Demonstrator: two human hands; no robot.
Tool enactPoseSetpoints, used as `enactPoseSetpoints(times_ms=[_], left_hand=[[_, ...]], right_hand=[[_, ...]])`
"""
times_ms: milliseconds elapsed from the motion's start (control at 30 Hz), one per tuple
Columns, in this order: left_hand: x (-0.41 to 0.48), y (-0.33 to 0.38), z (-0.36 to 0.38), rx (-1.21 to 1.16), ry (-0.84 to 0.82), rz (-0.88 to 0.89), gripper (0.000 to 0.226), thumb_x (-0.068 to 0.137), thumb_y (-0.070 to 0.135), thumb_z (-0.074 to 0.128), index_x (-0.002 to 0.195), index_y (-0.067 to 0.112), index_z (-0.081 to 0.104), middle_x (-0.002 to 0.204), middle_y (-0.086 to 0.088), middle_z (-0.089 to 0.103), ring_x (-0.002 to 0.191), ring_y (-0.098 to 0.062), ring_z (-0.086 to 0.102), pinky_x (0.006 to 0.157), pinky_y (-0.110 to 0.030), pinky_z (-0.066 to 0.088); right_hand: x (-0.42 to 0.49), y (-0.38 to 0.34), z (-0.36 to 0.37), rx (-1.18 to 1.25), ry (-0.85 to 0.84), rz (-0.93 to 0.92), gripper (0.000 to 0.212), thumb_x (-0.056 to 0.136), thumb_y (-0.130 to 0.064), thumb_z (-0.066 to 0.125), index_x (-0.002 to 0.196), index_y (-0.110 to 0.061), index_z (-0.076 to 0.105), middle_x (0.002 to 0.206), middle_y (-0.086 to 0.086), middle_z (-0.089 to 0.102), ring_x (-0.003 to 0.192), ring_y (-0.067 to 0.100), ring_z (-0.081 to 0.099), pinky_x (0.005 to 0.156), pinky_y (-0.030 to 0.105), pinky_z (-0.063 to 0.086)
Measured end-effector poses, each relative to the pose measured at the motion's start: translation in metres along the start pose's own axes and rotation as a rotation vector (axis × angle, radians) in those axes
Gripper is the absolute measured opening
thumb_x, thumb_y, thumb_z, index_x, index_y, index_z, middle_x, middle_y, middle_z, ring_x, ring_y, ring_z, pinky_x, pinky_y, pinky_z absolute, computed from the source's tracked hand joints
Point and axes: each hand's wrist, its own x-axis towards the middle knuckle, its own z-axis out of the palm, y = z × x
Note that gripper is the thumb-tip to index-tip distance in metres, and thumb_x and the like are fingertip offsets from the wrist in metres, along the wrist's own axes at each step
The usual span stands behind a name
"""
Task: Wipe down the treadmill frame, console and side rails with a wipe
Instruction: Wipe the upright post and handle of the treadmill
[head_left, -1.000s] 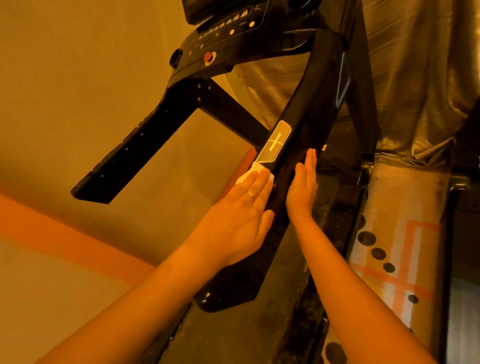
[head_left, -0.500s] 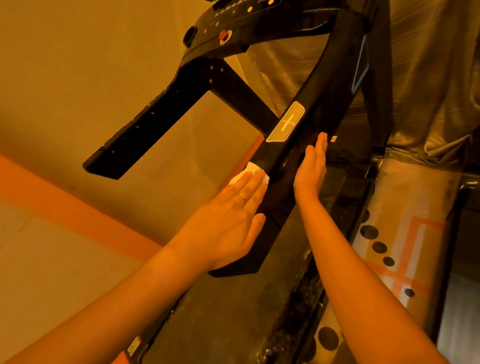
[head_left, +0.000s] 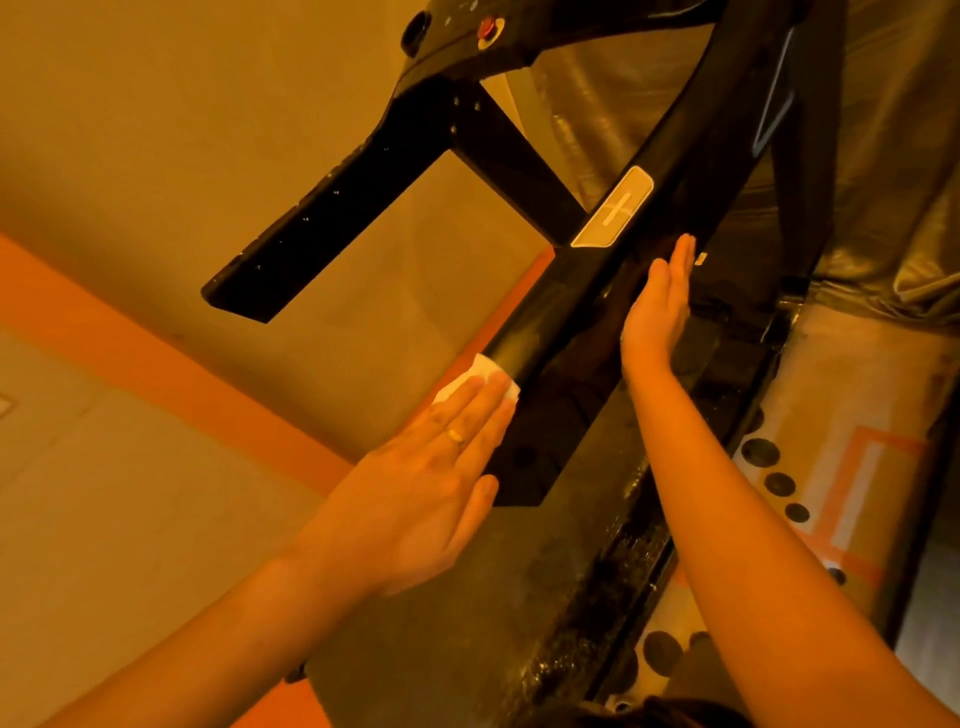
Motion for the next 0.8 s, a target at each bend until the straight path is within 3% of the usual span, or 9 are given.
enactPoseSetpoints(times_ms=[133,300,567,700,800], left_hand=[[-0.015,0.001,0.005,0.032,-0.008,-0.005,0.062,0.108,0.042,0.018,0.161,0.010,0.009,0.168,-0.008,0.002,0.156,-0.020,-0.003,0.124,-0.036,0.005],[0.009,0.005,0.007,0.046,-0.010,-0.007,0.063,0.106,0.043,0.013,0.160,0.012,0.009,0.168,-0.007,0.002,0.155,-0.018,-0.008,0.124,-0.032,-0.004],[-0.036,-0.004,0.010,0.003,-0.029,0.022,0.061,0.109,0.041,0.018,0.161,0.011,0.006,0.169,-0.007,0.002,0.156,-0.023,0.002,0.121,-0.042,0.016],[-0.016,-0.001,0.008,-0.001,-0.035,0.017,0.061,0.109,0.044,0.016,0.161,0.012,0.010,0.169,-0.006,0.005,0.156,-0.020,0.000,0.123,-0.038,0.009],[0.014,0.000,0.005,-0.018,-0.015,0.025,0.062,0.107,0.047,0.012,0.160,0.015,0.010,0.168,-0.003,0.002,0.154,-0.012,-0.010,0.123,-0.028,-0.006]], right_hand=[[-0.002,-0.002,0.000,0.004,-0.004,0.001,0.058,0.103,-0.034,0.028,0.158,-0.016,0.020,0.166,0.000,0.017,0.153,0.016,0.015,0.125,0.041,0.016],[-0.004,-0.004,-0.001,-0.009,-0.009,0.016,0.063,0.100,-0.040,0.027,0.158,-0.019,0.019,0.166,0.000,0.017,0.152,0.017,0.016,0.124,0.044,0.018],[-0.001,0.000,-0.001,-0.010,-0.006,0.008,0.058,0.104,-0.036,0.028,0.159,-0.018,0.019,0.166,0.000,0.016,0.152,0.017,0.016,0.124,0.041,0.019],[0.000,0.000,0.000,-0.008,-0.006,0.013,0.058,0.104,-0.036,0.028,0.159,-0.020,0.018,0.166,-0.002,0.017,0.152,0.017,0.017,0.124,0.039,0.021],[-0.001,-0.001,0.000,-0.012,-0.005,0.015,0.057,0.104,-0.037,0.028,0.159,-0.021,0.018,0.166,-0.002,0.016,0.152,0.017,0.017,0.124,0.040,0.021]])
